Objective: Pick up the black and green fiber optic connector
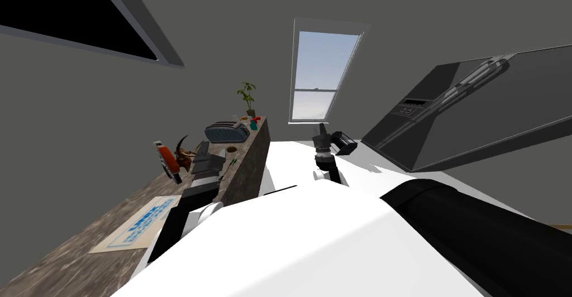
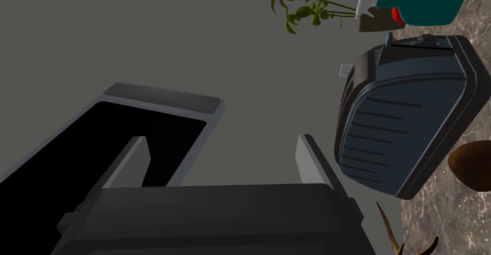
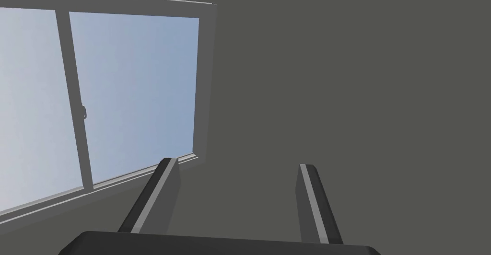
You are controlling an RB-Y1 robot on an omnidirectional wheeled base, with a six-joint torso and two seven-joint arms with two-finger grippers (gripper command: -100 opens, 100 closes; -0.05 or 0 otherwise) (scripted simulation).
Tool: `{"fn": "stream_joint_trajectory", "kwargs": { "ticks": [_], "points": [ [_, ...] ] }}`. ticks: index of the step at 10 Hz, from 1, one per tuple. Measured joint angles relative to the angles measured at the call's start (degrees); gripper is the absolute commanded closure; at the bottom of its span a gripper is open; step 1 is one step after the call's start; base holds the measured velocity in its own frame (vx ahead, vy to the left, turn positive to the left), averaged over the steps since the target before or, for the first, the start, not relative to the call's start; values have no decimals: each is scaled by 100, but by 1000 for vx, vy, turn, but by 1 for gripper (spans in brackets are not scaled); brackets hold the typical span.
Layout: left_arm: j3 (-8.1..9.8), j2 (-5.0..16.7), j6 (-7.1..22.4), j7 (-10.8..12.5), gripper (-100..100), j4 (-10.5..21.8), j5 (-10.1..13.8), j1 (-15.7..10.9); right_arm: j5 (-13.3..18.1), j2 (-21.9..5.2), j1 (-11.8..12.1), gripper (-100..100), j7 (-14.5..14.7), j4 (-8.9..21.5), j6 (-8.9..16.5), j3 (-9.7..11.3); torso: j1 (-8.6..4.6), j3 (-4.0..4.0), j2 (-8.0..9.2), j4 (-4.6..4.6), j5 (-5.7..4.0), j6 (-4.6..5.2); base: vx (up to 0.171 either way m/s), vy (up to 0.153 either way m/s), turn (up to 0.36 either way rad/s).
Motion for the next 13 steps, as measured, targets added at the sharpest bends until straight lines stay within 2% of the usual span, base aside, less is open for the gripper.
{"fn": "stream_joint_trajectory", "kwargs": {
  "ticks": [5,8,11,13],
  "points": [
    [225,259,681,338,-100,-97,255,137,0,0,-1,0,0,0,0,0,-3,2,5,1,-1,2,75,-57,83],
    [441,459,1211,597,-100,-141,471,188,0,0,0,0,0,0,0,0,1,-2,-2,-1,0,1,76,-48,82],
    [573,571,1724,804,-100,-219,626,319,0,0,-1,0,0,0,0,0,3,-3,-3,-2,0,3,88,-56,85],
    [712,702,2058,973,-100,-169,773,332,0,0,-1,0,0,0,0,0,2,-4,-5,-2,0,3,85,-58,78]
  ]
}}
